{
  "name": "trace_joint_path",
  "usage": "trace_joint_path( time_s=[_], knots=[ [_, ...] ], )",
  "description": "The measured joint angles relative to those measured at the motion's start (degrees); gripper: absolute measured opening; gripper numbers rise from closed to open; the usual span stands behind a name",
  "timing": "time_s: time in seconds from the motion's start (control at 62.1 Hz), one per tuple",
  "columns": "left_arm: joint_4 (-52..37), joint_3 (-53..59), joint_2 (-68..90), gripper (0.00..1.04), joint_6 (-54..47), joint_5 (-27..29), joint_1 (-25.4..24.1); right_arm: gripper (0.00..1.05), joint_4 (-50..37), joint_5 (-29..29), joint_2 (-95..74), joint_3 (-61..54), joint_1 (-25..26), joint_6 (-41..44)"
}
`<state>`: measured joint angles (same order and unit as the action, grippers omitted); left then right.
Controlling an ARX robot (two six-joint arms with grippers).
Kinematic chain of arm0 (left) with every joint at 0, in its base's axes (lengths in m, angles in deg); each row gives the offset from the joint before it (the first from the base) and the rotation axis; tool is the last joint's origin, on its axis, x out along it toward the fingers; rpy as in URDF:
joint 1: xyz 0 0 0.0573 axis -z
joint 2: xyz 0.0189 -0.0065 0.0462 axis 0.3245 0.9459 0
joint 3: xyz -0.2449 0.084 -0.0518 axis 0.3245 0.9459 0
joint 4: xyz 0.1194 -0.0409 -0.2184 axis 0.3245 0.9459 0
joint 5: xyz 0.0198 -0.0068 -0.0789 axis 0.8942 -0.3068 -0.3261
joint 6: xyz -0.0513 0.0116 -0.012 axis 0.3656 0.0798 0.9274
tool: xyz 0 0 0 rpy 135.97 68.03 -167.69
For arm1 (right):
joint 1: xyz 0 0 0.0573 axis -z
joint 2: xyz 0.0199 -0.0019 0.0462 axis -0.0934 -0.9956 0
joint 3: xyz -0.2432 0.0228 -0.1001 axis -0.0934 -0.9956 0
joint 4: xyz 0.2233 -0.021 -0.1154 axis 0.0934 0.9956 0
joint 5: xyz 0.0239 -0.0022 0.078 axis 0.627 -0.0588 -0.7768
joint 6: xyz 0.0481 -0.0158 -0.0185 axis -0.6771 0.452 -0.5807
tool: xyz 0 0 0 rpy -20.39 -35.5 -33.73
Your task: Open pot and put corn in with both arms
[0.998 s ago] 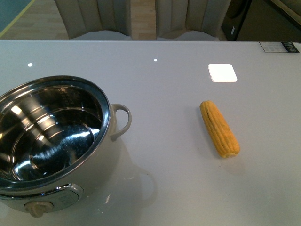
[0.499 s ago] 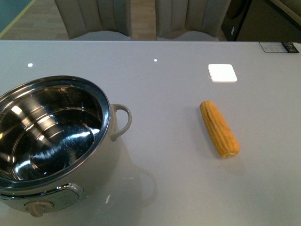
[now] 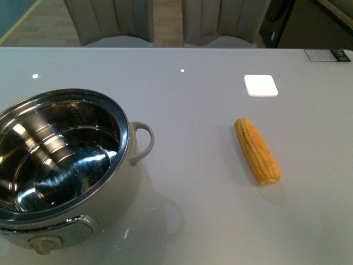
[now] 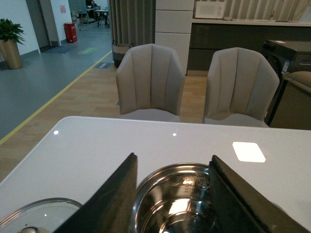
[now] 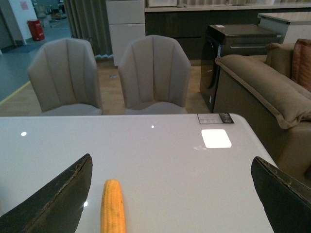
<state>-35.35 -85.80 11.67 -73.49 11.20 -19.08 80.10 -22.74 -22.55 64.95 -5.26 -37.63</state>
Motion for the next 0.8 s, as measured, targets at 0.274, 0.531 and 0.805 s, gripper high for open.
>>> trace_joint_path(
  time_s=[0.274,0.531,0.805],
  knots=[
    [0.0,0.0,0.0,0.99,-0.1,-0.1,0.0,0.96,28.0,-1.5,-18.6,11.2,0.0,-7.0],
    [0.0,0.0,0.0,0.98,0.0,0.0,0.0,0.96,31.6,-2.6,-30.8,13.1,-1.1,-9.6],
    [0.0,0.0,0.0,0.98,0.0,0.0,0.0,0.96,11.3,-5.7,-53.1,13.6,-0.3,-3.4]
  ],
)
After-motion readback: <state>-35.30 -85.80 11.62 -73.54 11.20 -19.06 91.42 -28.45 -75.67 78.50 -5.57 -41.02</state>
